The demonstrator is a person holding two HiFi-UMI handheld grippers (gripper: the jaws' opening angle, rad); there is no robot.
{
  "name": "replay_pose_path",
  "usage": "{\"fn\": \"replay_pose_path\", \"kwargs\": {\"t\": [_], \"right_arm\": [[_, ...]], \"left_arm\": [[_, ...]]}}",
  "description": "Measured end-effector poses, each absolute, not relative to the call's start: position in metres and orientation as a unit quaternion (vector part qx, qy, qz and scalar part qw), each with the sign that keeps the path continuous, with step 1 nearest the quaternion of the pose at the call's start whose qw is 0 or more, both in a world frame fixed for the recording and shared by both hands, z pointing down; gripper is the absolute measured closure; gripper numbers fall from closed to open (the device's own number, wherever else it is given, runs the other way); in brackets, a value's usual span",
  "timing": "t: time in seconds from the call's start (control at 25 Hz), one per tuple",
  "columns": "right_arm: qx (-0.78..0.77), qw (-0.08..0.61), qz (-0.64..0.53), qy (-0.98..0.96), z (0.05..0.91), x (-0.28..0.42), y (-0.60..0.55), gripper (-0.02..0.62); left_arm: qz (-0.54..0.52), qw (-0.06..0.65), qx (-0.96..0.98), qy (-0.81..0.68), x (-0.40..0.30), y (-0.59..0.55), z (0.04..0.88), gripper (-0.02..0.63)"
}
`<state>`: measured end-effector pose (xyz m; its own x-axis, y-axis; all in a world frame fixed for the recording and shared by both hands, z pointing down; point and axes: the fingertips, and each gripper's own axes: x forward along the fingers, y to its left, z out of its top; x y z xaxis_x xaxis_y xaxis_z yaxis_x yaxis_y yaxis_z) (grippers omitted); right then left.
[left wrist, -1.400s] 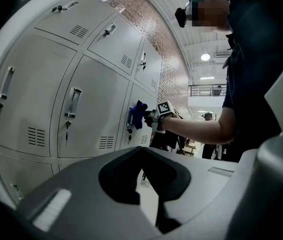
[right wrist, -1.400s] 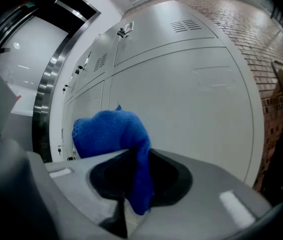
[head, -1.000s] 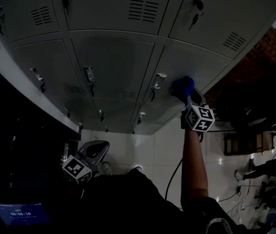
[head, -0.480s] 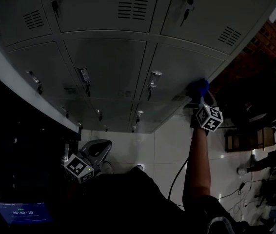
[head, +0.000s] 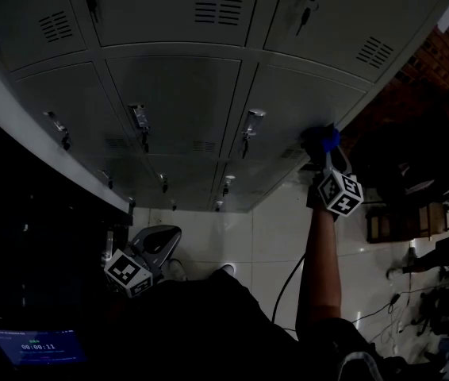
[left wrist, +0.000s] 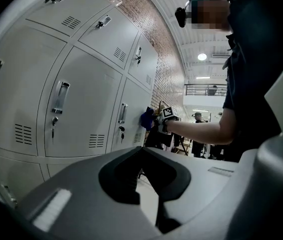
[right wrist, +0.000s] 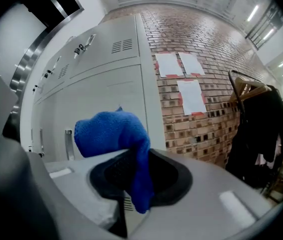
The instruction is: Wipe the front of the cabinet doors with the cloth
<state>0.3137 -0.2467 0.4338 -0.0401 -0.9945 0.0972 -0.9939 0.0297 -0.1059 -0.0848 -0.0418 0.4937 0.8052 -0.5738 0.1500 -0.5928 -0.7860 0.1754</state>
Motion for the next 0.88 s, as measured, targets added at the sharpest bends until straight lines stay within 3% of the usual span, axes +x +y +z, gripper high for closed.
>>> {"fn": "replay_pose_path", "kwargs": {"t": [0.2, 0.56, 0.88], "right_arm": [[-0.648, 0.017, -0.078, 0.757, 0.438, 0.245, -0.231, 0.526], [-0.555, -0.032, -0.105, 0.824, 0.485, 0.123, -0.230, 0.526], [-0.538, -0.078, -0.123, 0.830, 0.529, 0.097, -0.246, 0.526]], "left_arm": [[0.043, 0.111, 0.942, -0.314, -0.094, -0.039, 0.497, 0.606], [0.041, 0.113, 0.941, -0.315, -0.103, -0.033, 0.500, 0.606], [0.040, 0.122, 0.934, -0.334, -0.115, -0.030, 0.497, 0.606]]}}
